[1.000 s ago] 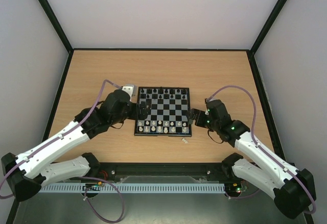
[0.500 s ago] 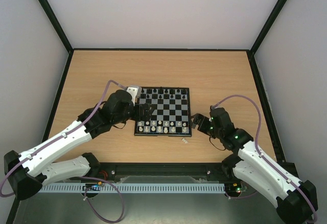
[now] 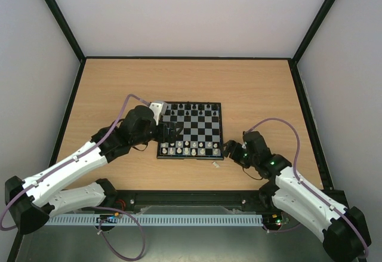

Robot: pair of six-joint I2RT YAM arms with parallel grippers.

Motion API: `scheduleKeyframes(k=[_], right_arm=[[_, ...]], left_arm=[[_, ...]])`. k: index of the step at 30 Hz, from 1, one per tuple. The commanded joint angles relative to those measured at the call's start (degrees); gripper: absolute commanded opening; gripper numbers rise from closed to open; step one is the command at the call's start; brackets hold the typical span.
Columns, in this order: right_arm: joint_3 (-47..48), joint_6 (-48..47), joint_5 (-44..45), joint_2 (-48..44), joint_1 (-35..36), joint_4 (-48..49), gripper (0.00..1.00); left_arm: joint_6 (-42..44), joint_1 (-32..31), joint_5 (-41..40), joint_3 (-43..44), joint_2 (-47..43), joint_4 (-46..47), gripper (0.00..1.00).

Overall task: Set up the chess pieces on the board
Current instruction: Pick up the chess piece at the center of the board.

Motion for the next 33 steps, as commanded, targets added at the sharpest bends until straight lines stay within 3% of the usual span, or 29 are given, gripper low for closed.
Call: scheduleKeyframes(k=[1, 10, 25, 33], right_arm=[[-2.5, 1.3, -1.6, 0.3, 0.9, 2.5, 0.75], [-1.0, 2.1, 6.0, 3.8, 10.7, 1.1, 0.57], [5.0, 2.9, 20.0, 15.8, 25.2, -3.2, 0.47], [9.3, 1.4, 22.6, 24.8, 28.6, -4.3, 0.43]], left_arm=[[0.5, -0.1, 0.6, -1.0, -1.2, 0.4, 0.99], [0.4, -0.1, 0.6, -2.0, -2.6, 0.4, 0.99], [0.4, -0.2, 0.5, -2.2, -2.7, -0.7, 0.99], [0.1, -0.2, 0.2, -2.4, -3.0, -0.8, 0.99]])
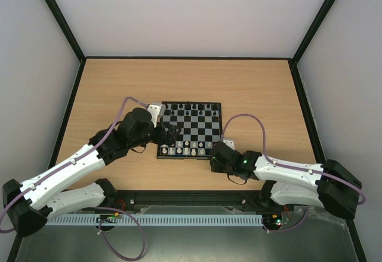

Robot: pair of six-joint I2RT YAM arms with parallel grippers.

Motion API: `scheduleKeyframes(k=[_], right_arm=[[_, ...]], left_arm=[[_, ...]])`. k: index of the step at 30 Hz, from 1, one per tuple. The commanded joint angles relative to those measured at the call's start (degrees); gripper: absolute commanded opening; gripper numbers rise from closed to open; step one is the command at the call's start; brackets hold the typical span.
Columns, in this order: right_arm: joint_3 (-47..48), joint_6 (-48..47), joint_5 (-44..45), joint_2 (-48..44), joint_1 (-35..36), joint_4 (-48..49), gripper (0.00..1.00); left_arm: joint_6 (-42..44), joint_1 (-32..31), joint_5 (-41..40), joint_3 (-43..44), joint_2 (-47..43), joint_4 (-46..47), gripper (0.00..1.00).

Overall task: Set up the chess pieces on the board
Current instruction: Pick up the chess piece at the center of the board.

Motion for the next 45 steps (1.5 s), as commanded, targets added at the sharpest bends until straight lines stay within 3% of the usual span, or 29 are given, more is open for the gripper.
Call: scheduleKeyframes(k=[1, 24, 29, 36, 45], right_arm=[[2.3, -0.9, 3.4, 2.7, 1.0, -3.4, 0.42], [1.9, -2.8, 1.4, 7.8, 4.2, -1.0, 0.42], [2.7, -2.9, 1.7, 9.3, 5.1, -0.9, 0.33], [3.3, -2.5, 2.7, 10.9, 6.0, -1.8, 0.32], [3.8, -1.9, 3.8, 12.7, 6.0, -2.2, 0.23]], left_arm=[[0.2, -0.2, 0.1, -0.4, -0.7, -0.7, 0.99], [0.1, -0.2, 0.6, -1.4, 0.4, 0.1, 0.99], [0.0, -0.2, 0.7, -1.8, 0.5, 0.3, 0.99], [0.0, -0.2, 0.8, -2.0, 0.5, 0.5, 0.99], [0.1, -0.2, 0.9, -2.3, 0.6, 0.8, 0.99]])
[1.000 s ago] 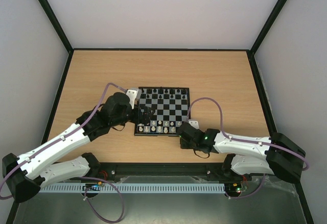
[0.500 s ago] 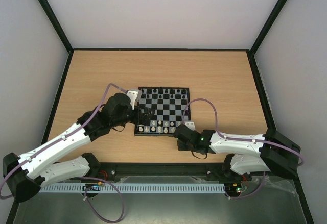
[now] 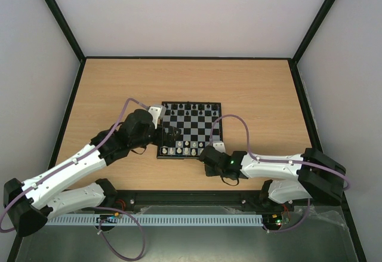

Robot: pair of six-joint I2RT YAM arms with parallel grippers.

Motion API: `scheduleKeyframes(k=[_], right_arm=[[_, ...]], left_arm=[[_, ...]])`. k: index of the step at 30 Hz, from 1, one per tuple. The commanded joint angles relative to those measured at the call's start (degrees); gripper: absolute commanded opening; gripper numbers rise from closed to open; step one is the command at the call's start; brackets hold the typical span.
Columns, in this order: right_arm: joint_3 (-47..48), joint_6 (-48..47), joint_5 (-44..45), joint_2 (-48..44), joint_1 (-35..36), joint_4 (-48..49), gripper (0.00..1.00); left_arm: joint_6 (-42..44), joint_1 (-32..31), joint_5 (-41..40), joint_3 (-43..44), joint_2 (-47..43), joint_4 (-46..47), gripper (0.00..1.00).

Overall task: Set up the chess pieces on the board
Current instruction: Pick up the chess piece at the center of the board, then place the chess piece on the chessboard.

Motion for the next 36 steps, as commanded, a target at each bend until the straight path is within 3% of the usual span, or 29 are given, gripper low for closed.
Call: scheduleKeyframes(k=[1, 5, 10, 26, 36], right_arm=[[-0.1, 1.0, 1.0, 2.2, 0.5, -3.0, 0.22], [-0.1, 1.1, 1.0, 2.4, 0.5, -2.8, 0.10], [0.0, 0.9, 0.8, 1.5, 0.5, -3.4, 0.04], [1.3, -6.8, -9.4, -14.9, 0.6, -4.5, 0.02], [7.3, -14.7, -23.3, -22.2, 0.6, -7.1, 0.01]], left_arm=[[0.2, -0.2, 0.5, -1.1, 0.4, 0.7, 0.99], [0.2, -0.2, 0.6, -1.2, 0.5, 0.7, 0.99], [0.2, -0.2, 0.9, -1.3, 0.5, 0.9, 0.99], [-0.4, -0.2, 7.9, -4.2, -2.4, 1.7, 0.99], [-0.7, 0.0, 33.2, -11.4, -10.0, 5.8, 0.99]])
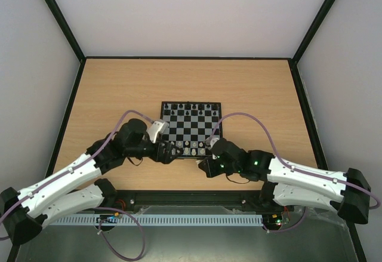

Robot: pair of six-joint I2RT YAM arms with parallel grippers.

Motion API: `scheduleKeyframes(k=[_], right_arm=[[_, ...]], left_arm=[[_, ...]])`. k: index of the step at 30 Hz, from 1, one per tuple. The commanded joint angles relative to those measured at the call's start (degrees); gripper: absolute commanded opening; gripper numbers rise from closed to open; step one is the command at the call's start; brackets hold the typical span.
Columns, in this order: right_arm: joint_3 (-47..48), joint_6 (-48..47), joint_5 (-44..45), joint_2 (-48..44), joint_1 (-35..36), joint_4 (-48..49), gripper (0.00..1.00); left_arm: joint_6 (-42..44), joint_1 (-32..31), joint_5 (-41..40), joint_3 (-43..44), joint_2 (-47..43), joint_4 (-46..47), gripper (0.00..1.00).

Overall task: Set up the chess pieces on the board
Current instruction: Place the chess piece on the chessboard.

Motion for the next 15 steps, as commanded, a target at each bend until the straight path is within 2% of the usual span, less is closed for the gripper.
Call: scheduleKeyframes(k=[1, 8, 15], right_arm=[[4.0, -5.3, -8.8, -2.9, 0.4, -3.8, 0.01], [7.4, -10.2, -18.3, -2.3, 0.5, -3.1, 0.01], [11.2, -14.1, -26.6, 0.6, 1.1, -0.7, 0.01]], left_arm=[[-1.5, 0.0, 17.4, -4.3, -5.2, 4.1, 0.99], [-7.8, 0.0, 32.5, -10.9, -10.7, 11.3, 0.99], [-12.3, -0.1, 38.8, -13.9, -12.6, 17.3, 0.98]])
